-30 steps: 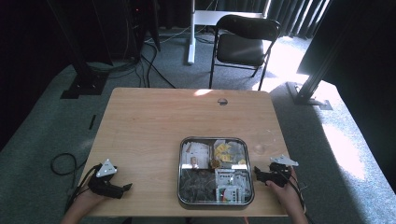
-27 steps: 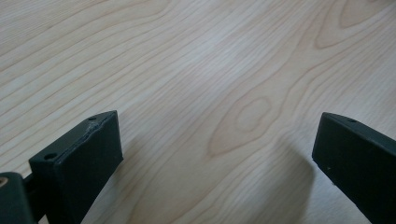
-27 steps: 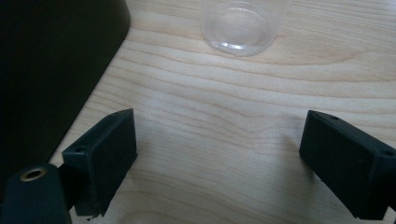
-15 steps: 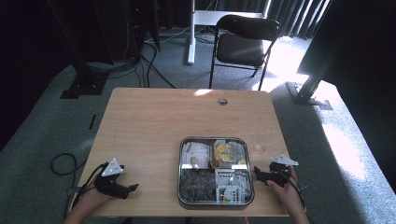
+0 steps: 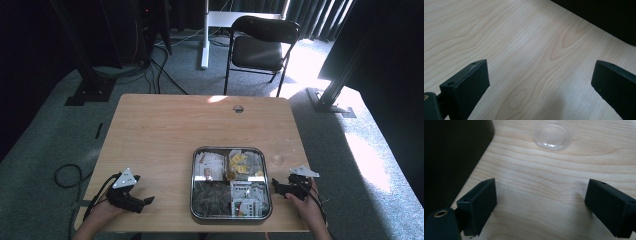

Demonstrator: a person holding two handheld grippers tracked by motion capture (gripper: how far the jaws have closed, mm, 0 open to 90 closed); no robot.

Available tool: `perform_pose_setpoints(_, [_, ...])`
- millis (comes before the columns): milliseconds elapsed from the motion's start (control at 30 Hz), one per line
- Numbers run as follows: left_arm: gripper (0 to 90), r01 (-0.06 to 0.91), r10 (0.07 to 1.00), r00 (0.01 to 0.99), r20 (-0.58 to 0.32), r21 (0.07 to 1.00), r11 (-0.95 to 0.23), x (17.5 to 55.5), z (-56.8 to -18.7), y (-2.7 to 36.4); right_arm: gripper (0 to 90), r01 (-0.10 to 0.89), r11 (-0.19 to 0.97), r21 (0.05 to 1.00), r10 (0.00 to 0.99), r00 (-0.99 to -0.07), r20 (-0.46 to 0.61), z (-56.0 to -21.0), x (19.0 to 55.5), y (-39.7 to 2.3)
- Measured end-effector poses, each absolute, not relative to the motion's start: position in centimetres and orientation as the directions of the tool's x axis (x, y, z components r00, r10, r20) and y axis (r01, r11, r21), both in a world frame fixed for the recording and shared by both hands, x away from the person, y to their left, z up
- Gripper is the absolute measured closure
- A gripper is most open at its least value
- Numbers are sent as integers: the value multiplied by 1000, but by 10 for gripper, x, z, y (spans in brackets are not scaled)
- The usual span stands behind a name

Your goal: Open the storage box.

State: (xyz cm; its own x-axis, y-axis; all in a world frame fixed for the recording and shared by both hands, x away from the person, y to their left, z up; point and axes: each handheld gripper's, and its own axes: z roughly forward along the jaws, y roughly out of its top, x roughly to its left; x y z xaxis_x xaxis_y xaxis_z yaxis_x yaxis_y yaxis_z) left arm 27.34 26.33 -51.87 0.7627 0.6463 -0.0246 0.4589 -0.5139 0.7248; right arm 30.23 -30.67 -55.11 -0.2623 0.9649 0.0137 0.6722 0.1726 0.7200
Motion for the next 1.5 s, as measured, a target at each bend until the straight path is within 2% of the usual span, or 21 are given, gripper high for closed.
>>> perform_pose_setpoints(233, [16, 459, 628, 777, -40, 719, -522, 276, -516, 258, 99, 672, 173, 720, 965, -263, 13, -551, 302, -307])
perform_pose_setpoints(733, [17, 398, 567, 823, -24, 738, -546, 281, -504, 225, 99, 672, 173, 720, 965, -263, 13, -551, 302, -307])
perform_pose_setpoints(1500, [18, 331, 465, 884, -47, 764, -554, 293, -490, 180, 99, 672, 173, 720, 965, -263, 13, -551, 302, -307])
